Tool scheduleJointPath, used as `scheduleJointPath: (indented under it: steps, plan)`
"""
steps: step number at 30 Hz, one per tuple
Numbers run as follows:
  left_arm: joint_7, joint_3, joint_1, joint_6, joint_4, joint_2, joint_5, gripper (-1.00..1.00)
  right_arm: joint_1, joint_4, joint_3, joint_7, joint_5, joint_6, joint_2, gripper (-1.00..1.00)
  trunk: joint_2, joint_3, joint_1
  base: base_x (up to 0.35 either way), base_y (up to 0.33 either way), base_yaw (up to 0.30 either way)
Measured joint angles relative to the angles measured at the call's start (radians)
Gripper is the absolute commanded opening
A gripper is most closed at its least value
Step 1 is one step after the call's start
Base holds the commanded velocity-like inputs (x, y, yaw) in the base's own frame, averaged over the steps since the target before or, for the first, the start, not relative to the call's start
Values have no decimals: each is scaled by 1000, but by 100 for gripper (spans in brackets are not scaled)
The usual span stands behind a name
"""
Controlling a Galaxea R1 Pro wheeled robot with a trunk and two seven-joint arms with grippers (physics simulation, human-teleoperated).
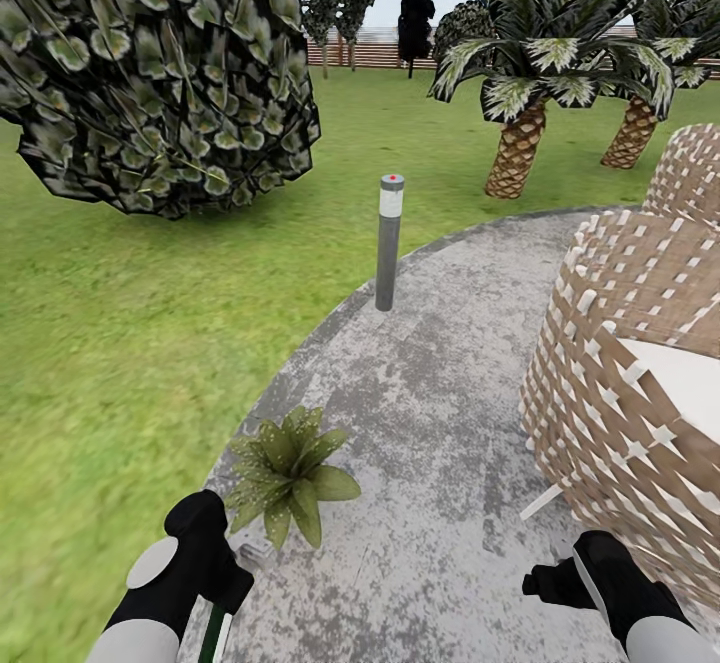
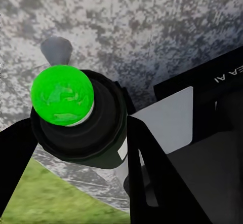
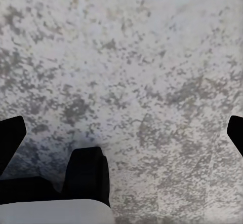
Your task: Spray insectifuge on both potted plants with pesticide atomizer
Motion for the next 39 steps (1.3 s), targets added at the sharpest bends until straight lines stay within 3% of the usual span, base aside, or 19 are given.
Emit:
scheduleJointPath:
  steps: [5, 11, 12, 19, 28, 35, 39]
  plan:
    - [0, -14, -8, 1, 0, -2, 0, -100, 0, 0, 0, 0, -1, 0, 0, 100, 0, 0, 0, 0, 0, 0]
    - [-2, -149, -72, 2, 0, -17, 5, -100, 0, 0, 0, 0, -1, 0, 0, 100, 0, 0, 0, 0, 0, 0]
    - [-3, -156, -85, 1, -1, -21, 5, -100, 0, 0, -1, 0, -1, 0, 0, 100, 0, 0, 0, 0, 0, 0]
    - [-7, -164, -191, 0, 0, -36, 6, -100, 0, 0, -1, 0, -1, 0, 0, 100, 0, 0, 0, 0, 0, -5]
    - [-8, -164, -231, 1, 0, -36, 6, -100, 0, 2, 0, 0, -1, 0, 0, 100, 0, 6, 0, 0, 0, -181]
    - [-8, -160, -231, 1, 0, -37, 8, -100, 0, 3, 0, 0, -1, 0, 0, 100, 0, 8, 0, 0, 0, -35]
    - [-7, -155, -167, 2, 0, -37, 17, -100, 0, 3, 0, 0, -1, 0, 0, 100, 0, 8, 0, 0, 0, -13]
